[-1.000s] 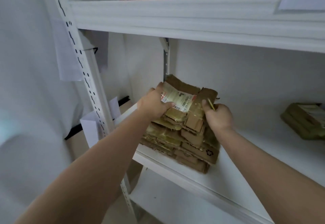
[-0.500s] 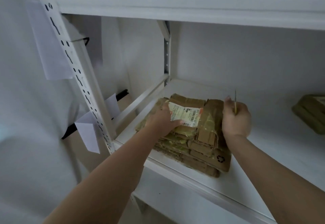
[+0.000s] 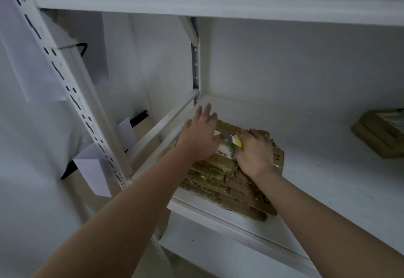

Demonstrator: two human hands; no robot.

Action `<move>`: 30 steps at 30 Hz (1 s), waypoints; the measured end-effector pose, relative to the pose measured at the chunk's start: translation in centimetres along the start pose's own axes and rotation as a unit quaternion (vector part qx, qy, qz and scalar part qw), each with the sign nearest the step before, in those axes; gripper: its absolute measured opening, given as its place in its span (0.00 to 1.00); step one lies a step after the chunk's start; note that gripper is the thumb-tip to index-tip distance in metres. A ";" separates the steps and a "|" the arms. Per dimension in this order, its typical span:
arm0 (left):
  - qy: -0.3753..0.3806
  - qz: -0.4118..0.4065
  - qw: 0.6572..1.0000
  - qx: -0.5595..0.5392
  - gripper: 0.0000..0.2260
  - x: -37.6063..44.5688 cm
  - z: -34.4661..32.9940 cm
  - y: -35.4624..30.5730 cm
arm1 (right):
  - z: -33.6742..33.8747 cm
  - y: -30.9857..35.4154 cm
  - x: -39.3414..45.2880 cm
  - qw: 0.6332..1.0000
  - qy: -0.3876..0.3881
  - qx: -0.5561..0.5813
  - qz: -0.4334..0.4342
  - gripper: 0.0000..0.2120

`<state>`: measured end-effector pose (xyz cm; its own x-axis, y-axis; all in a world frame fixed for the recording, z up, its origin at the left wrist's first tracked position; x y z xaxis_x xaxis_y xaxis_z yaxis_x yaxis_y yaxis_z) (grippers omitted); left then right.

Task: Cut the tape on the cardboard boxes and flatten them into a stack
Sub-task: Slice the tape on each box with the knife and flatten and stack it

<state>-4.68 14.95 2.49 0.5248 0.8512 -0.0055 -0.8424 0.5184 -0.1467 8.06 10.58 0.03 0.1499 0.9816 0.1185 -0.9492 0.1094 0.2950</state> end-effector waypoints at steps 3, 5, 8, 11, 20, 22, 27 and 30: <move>0.065 -0.011 0.998 0.006 0.27 -0.3 -4.8 -0.3 | -0.3 -0.7 -0.5 0.997 -0.001 0.080 -0.021 0.20; 0.069 0.003 0.998 0.016 0.26 -0.5 -6.6 0.3 | -0.8 -0.9 -0.5 0.994 -0.008 0.103 -0.016 0.21; 0.072 -0.001 0.997 0.002 0.26 0.0 -6.6 0.6 | -1.2 -1.0 -0.3 0.994 -0.009 0.109 -0.016 0.23; 0.062 0.001 0.998 0.005 0.27 0.0 -6.9 0.6 | -1.8 -0.8 -0.3 0.997 -0.007 0.075 0.002 0.20; 0.064 -0.005 0.998 0.022 0.30 0.1 -7.9 0.8 | -2.8 -1.0 -0.4 0.999 -0.022 0.034 0.018 0.20; 0.054 -0.002 0.998 0.030 0.31 0.2 -8.1 0.8 | -3.0 -1.1 -0.4 0.998 -0.043 0.043 0.014 0.20; 0.070 -0.005 0.997 0.034 0.39 0.0 -7.7 0.5 | -2.6 -1.5 -0.4 0.995 -0.046 0.094 0.004 0.21; 0.097 -0.003 0.995 0.033 0.42 -0.2 -7.1 0.3 | -2.3 -2.2 0.2 0.979 -0.036 0.203 -0.004 0.12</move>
<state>-4.17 14.41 -4.56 0.5380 0.8199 -0.1956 -0.8421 0.5332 -0.0814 9.49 10.86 -2.76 0.1891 0.9660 0.1765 -0.7623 0.0311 0.6465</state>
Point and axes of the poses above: each hand's wrist, its own x-axis towards the middle knuckle, its own z-axis out of the back of the hand, y = z × x, the point moved 7 cm from there along x, towards the middle knuckle, and after that the axes turned 7 degrees about y, right-handed, at the moved point
